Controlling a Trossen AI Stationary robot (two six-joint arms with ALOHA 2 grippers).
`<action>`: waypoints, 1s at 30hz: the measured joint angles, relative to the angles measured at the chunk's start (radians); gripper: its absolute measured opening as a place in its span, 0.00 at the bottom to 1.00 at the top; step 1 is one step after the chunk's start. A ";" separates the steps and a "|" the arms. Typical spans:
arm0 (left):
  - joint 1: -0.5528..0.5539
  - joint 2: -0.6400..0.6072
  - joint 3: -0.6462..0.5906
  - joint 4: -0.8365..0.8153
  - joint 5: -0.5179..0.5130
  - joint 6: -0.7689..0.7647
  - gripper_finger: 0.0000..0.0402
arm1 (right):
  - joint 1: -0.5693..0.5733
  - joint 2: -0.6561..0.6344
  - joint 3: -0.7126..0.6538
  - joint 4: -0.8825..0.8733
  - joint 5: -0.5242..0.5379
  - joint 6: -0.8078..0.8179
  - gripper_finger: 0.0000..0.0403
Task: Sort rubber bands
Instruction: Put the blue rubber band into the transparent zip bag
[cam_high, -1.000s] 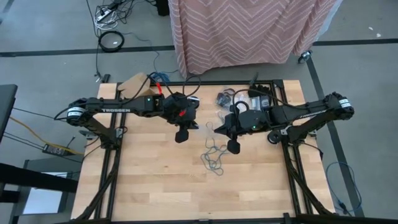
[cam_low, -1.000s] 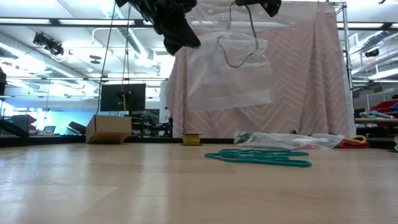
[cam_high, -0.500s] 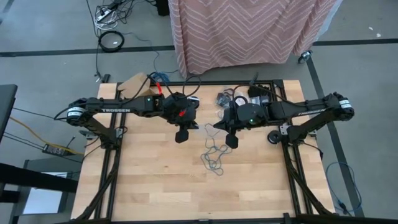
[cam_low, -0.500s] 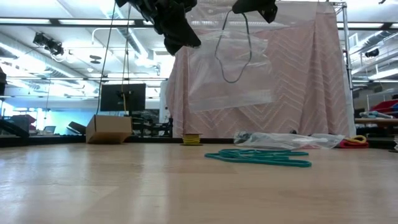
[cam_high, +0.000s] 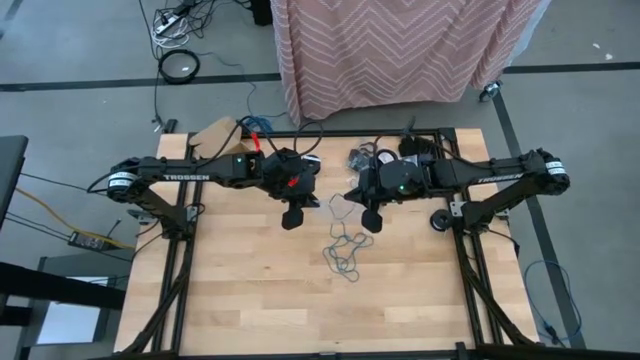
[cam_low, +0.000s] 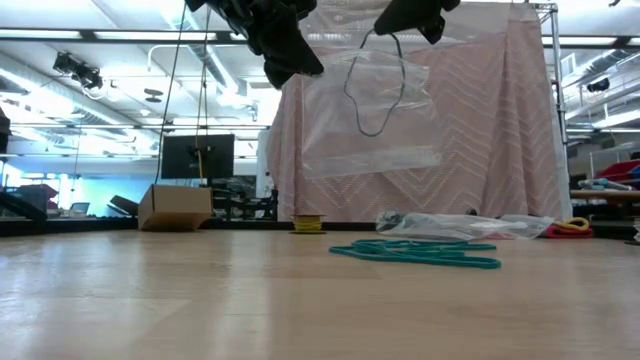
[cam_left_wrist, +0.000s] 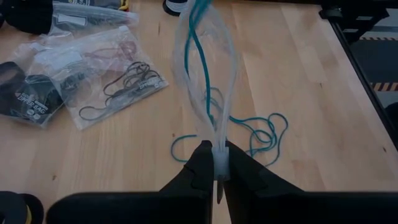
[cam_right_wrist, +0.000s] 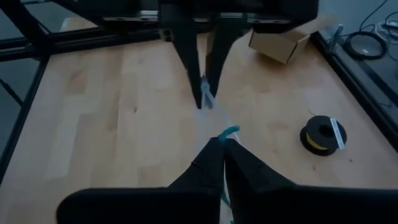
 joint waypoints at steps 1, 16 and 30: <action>0.000 0.000 0.000 0.000 0.000 0.000 0.07 | 0.001 0.000 0.000 0.000 0.000 -0.006 0.04; 0.031 -0.030 0.004 -0.047 -0.048 0.035 0.06 | -0.014 0.001 0.000 -0.053 0.037 0.054 0.26; 0.217 -0.248 0.125 -0.338 -0.180 0.156 0.06 | 0.070 0.001 -0.292 0.068 0.019 0.164 0.25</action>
